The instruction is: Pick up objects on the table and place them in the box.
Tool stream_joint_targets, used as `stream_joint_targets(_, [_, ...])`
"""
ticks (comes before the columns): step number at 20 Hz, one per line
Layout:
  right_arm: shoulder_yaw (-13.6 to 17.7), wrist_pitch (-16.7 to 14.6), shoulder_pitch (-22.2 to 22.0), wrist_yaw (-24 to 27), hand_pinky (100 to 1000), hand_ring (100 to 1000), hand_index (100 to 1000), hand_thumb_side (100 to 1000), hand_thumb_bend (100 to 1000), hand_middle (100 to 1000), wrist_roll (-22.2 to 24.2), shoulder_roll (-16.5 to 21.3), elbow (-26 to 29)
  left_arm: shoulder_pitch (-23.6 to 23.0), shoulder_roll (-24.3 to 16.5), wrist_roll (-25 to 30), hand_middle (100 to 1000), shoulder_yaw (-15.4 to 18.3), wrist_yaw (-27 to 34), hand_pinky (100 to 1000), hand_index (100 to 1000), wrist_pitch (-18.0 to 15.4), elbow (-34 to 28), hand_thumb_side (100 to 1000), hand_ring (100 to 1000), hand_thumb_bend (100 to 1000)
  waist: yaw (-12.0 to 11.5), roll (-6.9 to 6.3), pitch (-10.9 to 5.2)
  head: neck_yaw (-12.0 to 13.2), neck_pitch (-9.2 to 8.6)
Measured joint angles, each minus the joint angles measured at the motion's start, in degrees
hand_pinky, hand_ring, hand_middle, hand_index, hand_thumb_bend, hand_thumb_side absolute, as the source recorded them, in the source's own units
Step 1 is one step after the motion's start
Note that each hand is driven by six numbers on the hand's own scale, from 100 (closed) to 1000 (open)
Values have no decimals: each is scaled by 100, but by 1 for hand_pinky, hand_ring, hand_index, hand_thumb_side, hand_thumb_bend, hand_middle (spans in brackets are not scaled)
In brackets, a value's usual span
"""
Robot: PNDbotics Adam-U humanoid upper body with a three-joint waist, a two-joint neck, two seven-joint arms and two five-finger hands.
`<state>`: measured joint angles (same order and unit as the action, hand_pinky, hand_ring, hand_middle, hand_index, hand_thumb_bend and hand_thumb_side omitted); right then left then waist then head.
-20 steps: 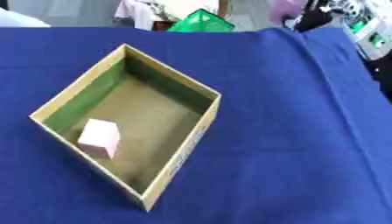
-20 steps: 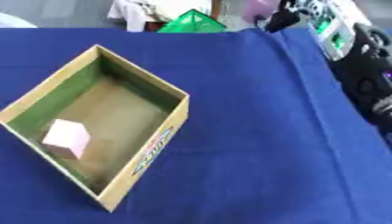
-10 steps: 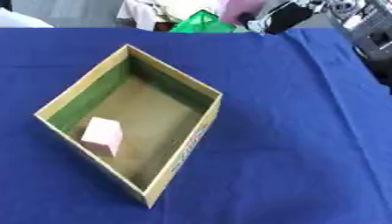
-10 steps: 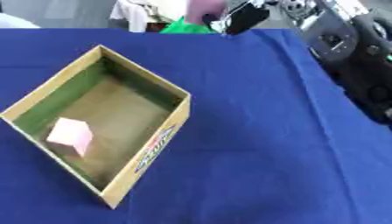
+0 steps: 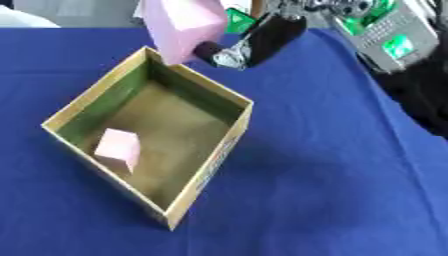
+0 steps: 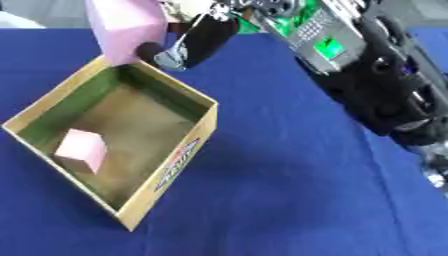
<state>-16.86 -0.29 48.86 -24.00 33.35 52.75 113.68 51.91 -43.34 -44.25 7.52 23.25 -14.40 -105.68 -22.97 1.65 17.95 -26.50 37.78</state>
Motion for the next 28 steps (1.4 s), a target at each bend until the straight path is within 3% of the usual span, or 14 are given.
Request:
stream_joint_targets(13, [-632, 43, 185, -8, 643, 690, 820, 333, 100, 651, 817, -621, -63, 0, 50, 10, 688, -26, 21, 816, 872, 7, 3, 849, 772, 666, -51, 37, -24, -101, 43])
stream_joint_targets(20, [-950, -144, 153, -262, 695, 768, 853, 377, 100, 720, 1117, -858, -206, 0, 56, 11, 686, -27, 24, 816, 872, 8, 5, 852, 771, 664, -47, 21, -19, -164, 43])
stream_joint_targets(28, [-1090, -312, 156, -518, 708, 779, 853, 387, 100, 729, 1234, -991, -312, -3, 99, 13, 686, -28, 38, 817, 871, 10, 8, 854, 771, 662, -40, 26, -10, -182, 43])
